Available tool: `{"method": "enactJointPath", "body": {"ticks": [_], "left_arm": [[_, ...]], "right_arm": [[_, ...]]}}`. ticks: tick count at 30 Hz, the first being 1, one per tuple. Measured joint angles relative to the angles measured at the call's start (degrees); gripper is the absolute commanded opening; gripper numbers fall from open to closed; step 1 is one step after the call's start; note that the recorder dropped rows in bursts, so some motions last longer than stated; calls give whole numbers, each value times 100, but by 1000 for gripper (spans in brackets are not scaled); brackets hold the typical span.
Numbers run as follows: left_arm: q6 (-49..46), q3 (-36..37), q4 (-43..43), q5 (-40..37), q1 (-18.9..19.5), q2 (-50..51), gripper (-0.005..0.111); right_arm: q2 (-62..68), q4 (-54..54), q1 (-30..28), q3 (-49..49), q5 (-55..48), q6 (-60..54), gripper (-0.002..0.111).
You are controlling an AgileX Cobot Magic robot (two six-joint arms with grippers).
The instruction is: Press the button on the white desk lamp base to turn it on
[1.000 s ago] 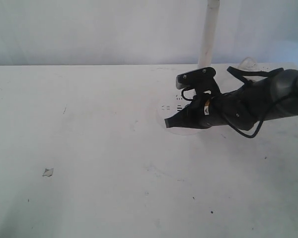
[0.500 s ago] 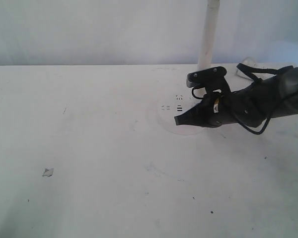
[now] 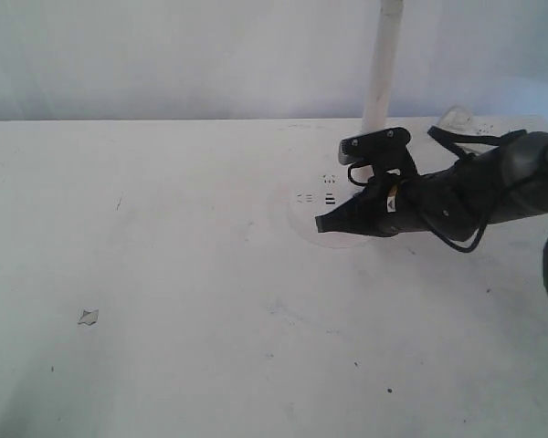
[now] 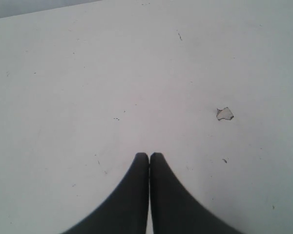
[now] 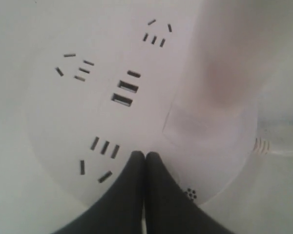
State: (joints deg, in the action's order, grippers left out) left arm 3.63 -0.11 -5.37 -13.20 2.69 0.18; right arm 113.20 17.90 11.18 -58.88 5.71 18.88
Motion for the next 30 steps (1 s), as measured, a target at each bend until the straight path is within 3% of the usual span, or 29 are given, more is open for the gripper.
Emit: {"method": "enactJointPath", "body": {"ticks": [18, 23, 27, 30], "left_arm": [[0, 0, 0, 0, 0, 0, 0], [0, 0, 0, 0, 0, 0, 0], [0, 0, 0, 0, 0, 0, 0], [0, 0, 0, 0, 0, 0, 0]], "right_arm": [[-80, 0, -22, 260, 482, -44, 0], [-366, -309, -22, 1400, 2492, -44, 0], [-433, -1009, -22, 2765, 5193, -44, 0], [-568, -1533, -22, 3591, 5979, -172, 0]]}}
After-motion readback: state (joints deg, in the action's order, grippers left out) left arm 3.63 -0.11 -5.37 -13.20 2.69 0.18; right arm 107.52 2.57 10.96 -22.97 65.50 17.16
